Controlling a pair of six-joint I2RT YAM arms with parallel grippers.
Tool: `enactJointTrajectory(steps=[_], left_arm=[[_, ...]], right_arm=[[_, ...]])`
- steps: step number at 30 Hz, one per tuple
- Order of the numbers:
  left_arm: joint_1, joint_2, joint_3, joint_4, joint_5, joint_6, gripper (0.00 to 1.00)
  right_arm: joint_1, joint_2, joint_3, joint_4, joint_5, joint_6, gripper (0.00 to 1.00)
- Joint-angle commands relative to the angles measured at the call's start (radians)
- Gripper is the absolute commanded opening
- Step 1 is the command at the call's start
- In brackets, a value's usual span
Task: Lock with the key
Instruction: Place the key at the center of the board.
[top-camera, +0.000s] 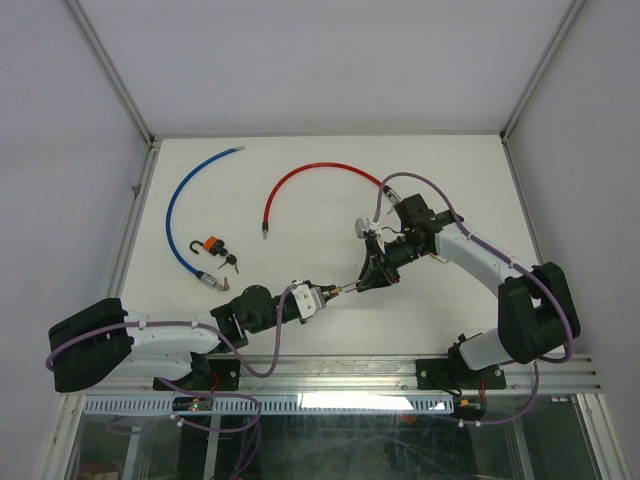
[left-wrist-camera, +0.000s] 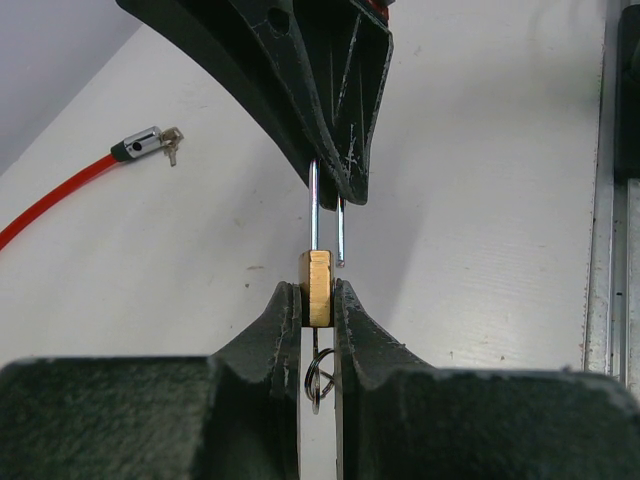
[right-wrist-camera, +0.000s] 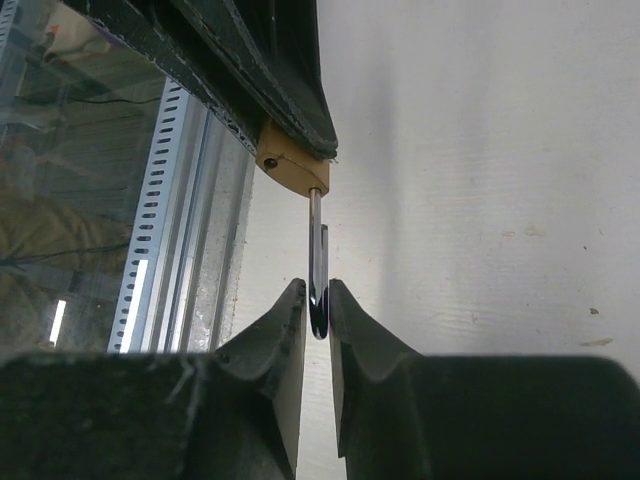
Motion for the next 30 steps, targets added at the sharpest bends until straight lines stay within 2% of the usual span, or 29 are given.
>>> enactJointTrajectory(steps=[1,8,21,26,29,30], left_arm=[[0.014,-0.033,0.002,0.079,-0.017,-0.021,0.0],[0.017,-0.046,-0.007,0.081,-0.017,-0.025,0.0],[0.017,-0.064,-0.016,0.077,-0.021,-0.025,0.0],[0.018,-0.072,-0.023,0.079,-0.027,-0.027,0.0],[0.018,-0.076,-0.025,0.081,-0.027,-0.026,0.0],[0.018,-0.077,-0.025,0.081,-0.027,-0.026,0.0]], right_arm=[[0.004,-0.005,0.037,-0.021,-0.083,-0.009,0.17],[-0.005,-0.007,0.048,-0.034,-0.109,-0.007,0.19],[-0.027,-0.009,0.058,-0.052,-0.144,-0.005,0.17],[-0.027,-0.008,0.059,-0.054,-0.145,-0.005,0.1],[-0.027,-0.008,0.061,-0.062,-0.149,-0.01,0.0],[-0.027,-0.008,0.064,-0.07,-0.153,-0.017,0.0]])
